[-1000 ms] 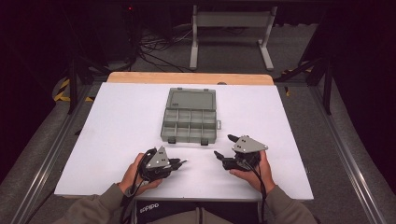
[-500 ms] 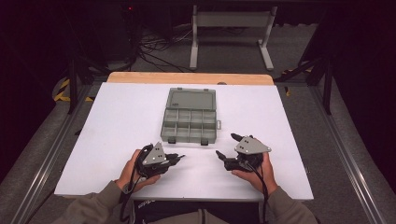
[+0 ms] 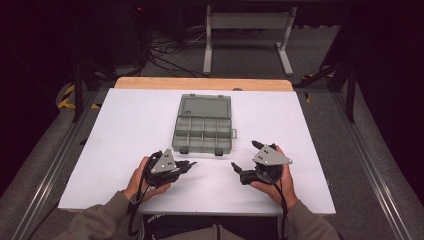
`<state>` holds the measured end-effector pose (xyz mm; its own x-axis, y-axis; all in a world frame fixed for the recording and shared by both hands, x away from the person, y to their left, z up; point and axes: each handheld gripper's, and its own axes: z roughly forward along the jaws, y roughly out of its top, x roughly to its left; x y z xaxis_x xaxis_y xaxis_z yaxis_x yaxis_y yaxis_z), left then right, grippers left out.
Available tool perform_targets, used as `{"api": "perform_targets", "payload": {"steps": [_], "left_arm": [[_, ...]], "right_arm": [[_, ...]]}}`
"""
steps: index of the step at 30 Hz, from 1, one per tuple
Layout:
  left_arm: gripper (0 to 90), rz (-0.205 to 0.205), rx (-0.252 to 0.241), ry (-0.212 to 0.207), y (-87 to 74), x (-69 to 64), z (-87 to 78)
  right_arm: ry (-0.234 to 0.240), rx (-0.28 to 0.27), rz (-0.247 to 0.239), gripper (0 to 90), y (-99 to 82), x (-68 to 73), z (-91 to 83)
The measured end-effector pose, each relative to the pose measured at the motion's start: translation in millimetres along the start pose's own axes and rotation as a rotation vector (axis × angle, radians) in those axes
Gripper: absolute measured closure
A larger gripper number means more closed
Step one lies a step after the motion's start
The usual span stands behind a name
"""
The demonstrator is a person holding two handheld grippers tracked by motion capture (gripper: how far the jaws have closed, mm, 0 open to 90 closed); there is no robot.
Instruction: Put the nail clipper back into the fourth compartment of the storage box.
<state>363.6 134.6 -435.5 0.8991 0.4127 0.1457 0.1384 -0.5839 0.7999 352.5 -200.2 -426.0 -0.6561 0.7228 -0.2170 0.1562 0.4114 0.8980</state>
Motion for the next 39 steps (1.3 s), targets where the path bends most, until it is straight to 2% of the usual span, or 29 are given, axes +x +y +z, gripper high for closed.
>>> {"api": "perform_targets", "payload": {"steps": [13,22,24,32,39], "left_arm": [[79.5,0.002,-0.012,0.021,6.1,8.3,1.5],[79.5,-0.037,-0.036,0.021,11.6,19.7,7.9],[79.5,-0.035,-0.040,0.028,13.3,22.5,8.5],[79.5,-0.045,-0.063,0.044,23.9,34.7,12.2],[79.5,-0.057,-0.083,0.054,35.1,44.1,22.9]], "right_arm": [[-0.008,0.000,-0.003,4.9,-0.7,-0.7,0.3],[-0.006,0.006,-0.005,6.1,-1.2,-0.6,0.3],[-0.002,0.005,-0.002,6.2,-1.4,-0.8,0.3],[-0.003,0.007,0.000,6.3,-2.2,-1.5,1.1],[-0.014,0.018,-0.008,6.5,-3.3,-1.8,2.1]]}}
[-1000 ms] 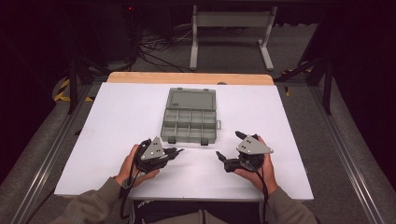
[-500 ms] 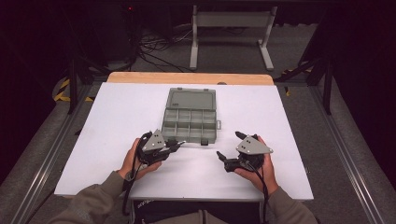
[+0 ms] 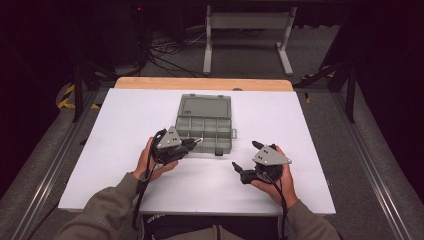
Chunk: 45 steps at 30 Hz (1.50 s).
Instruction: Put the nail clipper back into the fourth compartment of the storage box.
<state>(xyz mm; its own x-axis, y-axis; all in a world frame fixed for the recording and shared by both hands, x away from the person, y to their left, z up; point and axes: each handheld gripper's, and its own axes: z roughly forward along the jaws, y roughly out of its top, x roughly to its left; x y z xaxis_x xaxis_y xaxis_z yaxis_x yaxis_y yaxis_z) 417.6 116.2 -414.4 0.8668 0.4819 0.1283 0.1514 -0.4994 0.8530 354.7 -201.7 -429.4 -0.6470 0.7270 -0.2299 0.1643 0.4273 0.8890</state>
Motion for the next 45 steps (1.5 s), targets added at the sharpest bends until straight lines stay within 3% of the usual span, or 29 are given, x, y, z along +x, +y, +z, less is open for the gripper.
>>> {"api": "perform_targets", "payload": {"steps": [18,24,28,30,37,45], "left_arm": [[79.5,0.009,0.004,-0.004,36.4,11.0,40.8],[79.5,-0.010,0.014,0.000,47.7,18.7,55.6],[79.4,-0.050,0.014,0.003,53.7,21.5,67.7],[79.4,-0.041,0.018,0.007,55.4,23.0,72.9],[79.4,-0.080,0.056,0.002,58.7,26.6,92.2],[79.4,-0.074,0.086,0.012,65.5,26.0,108.3]], "right_arm": [[-0.015,0.028,0.007,7.1,-2.2,-2.4,1.3],[-0.014,0.030,0.007,7.2,-2.2,-2.5,1.3],[-0.018,0.041,0.009,7.5,-2.3,-3.0,1.9],[-0.015,0.039,0.018,7.6,-2.8,-4.2,1.7],[-0.012,0.053,0.024,7.8,-3.2,-4.9,1.5],[-0.013,0.056,0.026,8.0,-3.8,-6.5,0.3]]}}
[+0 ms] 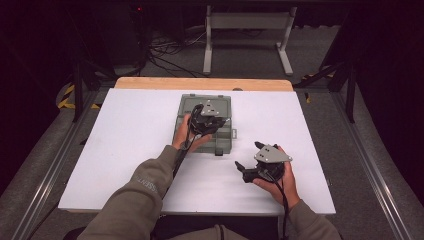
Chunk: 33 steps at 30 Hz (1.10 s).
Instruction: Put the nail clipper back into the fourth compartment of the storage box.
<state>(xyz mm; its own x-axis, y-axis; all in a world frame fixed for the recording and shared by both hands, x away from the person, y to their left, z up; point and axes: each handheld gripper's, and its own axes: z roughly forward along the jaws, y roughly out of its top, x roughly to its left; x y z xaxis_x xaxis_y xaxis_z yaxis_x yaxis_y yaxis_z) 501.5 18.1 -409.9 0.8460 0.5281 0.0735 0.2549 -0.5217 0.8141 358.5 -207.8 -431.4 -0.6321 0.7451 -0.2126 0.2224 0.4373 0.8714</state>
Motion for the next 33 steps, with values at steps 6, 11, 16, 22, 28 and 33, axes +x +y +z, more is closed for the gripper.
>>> {"api": "perform_targets", "payload": {"steps": [6,11,16,22,28,33], "left_arm": [[79.4,0.005,0.023,0.001,0.9,-1.4,6.9],[79.3,0.008,0.035,0.015,1.0,-2.4,10.8],[79.3,0.015,0.046,0.015,0.4,-3.1,12.2],[79.1,0.011,0.046,0.029,-0.3,-1.8,12.9],[79.4,0.028,0.056,0.032,1.3,-3.8,15.1],[77.8,0.040,0.052,0.031,3.1,-6.3,17.0]], "right_arm": [[0.003,-0.002,0.006,8.2,0.5,-0.3,-0.9],[0.007,0.001,0.005,8.3,0.4,0.2,-0.8],[0.009,0.000,0.006,8.3,0.4,0.2,-0.7],[0.011,0.003,-0.001,8.4,0.5,0.7,-0.1],[0.011,0.004,-0.001,8.6,0.5,0.6,-0.4],[0.011,0.007,-0.005,8.6,0.6,0.6,-0.4]]}}
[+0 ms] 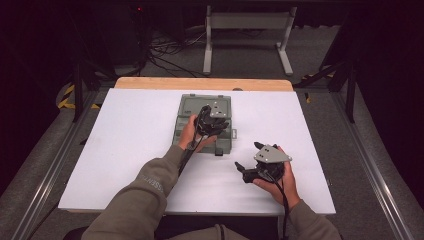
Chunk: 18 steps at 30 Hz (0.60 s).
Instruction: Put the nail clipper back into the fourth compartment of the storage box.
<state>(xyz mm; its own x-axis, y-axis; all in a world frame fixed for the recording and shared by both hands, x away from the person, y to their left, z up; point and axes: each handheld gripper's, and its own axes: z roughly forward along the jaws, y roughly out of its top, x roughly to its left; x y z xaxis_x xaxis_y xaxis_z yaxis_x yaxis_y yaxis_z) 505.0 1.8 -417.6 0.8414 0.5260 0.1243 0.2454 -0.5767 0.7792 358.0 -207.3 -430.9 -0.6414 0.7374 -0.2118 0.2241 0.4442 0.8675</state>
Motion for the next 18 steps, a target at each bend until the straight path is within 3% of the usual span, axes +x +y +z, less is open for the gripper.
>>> {"api": "perform_targets", "payload": {"steps": [8,18], "left_arm": [[76.0,0.009,0.000,0.006,1.1,-0.2,-3.5],[72.5,0.021,-0.037,0.024,-2.1,3.1,-26.4]], "right_arm": [[0.005,0.002,-0.002,9.2,-0.1,-0.1,0.1],[0.009,0.011,-0.015,9.3,-0.1,1.8,1.5]]}}
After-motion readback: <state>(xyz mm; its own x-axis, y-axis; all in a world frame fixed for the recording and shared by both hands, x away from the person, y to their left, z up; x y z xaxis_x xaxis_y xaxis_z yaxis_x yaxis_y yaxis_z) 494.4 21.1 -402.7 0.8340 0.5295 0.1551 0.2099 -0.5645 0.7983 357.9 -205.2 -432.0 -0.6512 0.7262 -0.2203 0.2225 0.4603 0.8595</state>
